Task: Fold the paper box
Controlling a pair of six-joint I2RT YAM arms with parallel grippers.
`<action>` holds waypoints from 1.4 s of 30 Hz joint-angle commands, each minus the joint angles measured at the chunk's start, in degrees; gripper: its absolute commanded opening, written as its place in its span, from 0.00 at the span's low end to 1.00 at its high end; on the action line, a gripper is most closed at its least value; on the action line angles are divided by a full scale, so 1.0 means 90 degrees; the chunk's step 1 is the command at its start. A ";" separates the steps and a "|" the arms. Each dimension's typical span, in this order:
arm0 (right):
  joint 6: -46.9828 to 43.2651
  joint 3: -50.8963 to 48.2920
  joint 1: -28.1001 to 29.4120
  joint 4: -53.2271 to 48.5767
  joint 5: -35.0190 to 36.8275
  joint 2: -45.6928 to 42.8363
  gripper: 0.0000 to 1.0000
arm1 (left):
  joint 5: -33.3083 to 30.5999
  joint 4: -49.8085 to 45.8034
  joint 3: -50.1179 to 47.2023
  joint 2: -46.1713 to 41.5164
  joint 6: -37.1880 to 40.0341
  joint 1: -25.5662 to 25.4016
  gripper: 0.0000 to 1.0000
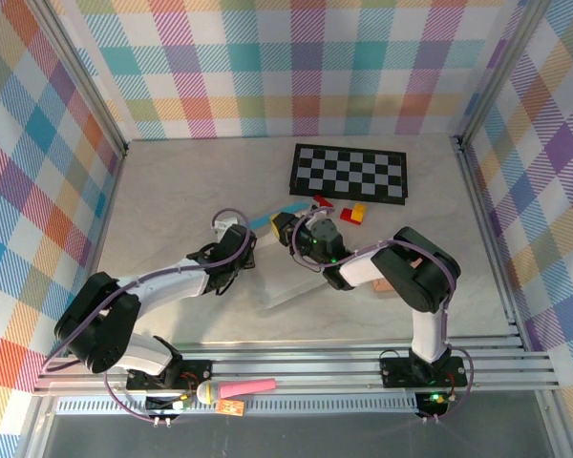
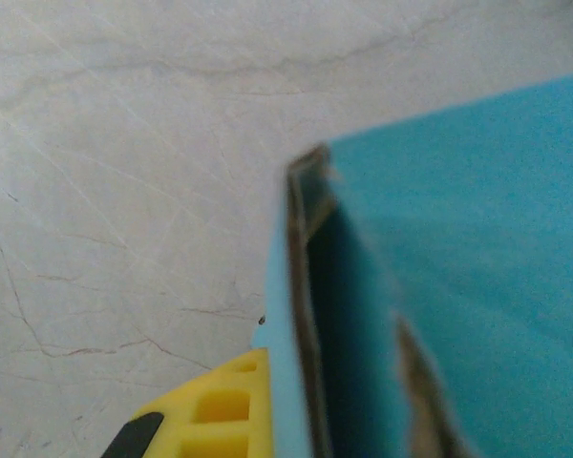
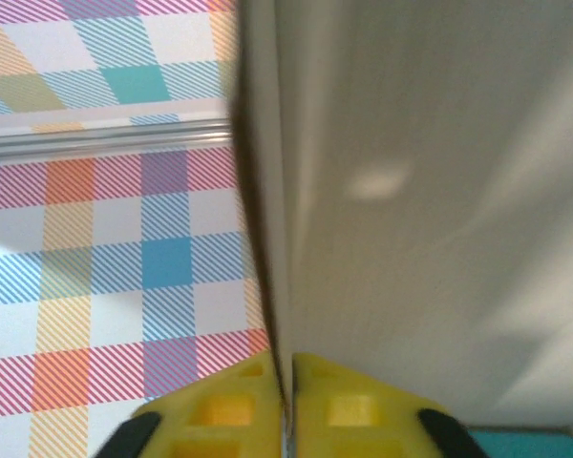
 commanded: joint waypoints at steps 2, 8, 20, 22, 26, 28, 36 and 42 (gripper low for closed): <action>0.0057 -0.0137 0.0206 -0.1890 -0.0166 -0.0859 0.47 | -0.0358 -0.0512 0.0653 -0.0056 -0.0119 -0.0051 0.00; -0.1014 0.0778 -0.0343 -0.5678 -0.0572 -0.2719 0.75 | 0.0549 -0.1788 0.1589 -0.0029 0.0353 0.0462 0.00; -0.3919 0.3437 -0.1903 -1.0274 -0.1204 -0.3612 0.73 | 0.2706 -0.3971 0.3759 0.0699 0.1527 0.1259 0.00; -0.4194 0.3757 -0.2083 -1.0525 -0.1323 -0.3497 0.69 | 0.2895 -0.4329 0.4086 0.0902 0.1705 0.1277 0.00; -0.4389 0.4164 -0.2279 -1.0711 -0.1663 -0.3184 0.57 | 0.3102 -0.4515 0.4288 0.0972 0.1881 0.1279 0.00; -0.4413 0.4280 -0.2351 -1.0682 -0.1791 -0.3021 0.54 | 0.3188 -0.4544 0.4315 0.0954 0.1925 0.1279 0.00; -0.5170 0.4519 -0.2833 -1.0868 -0.1777 -0.2823 0.58 | 0.3584 -0.4421 0.4193 0.0782 0.2221 0.1279 0.00; -0.6326 0.4075 -0.4018 -1.0312 -0.3786 -0.3054 0.54 | 0.4486 -0.3969 0.4076 0.0835 0.2260 0.1397 0.00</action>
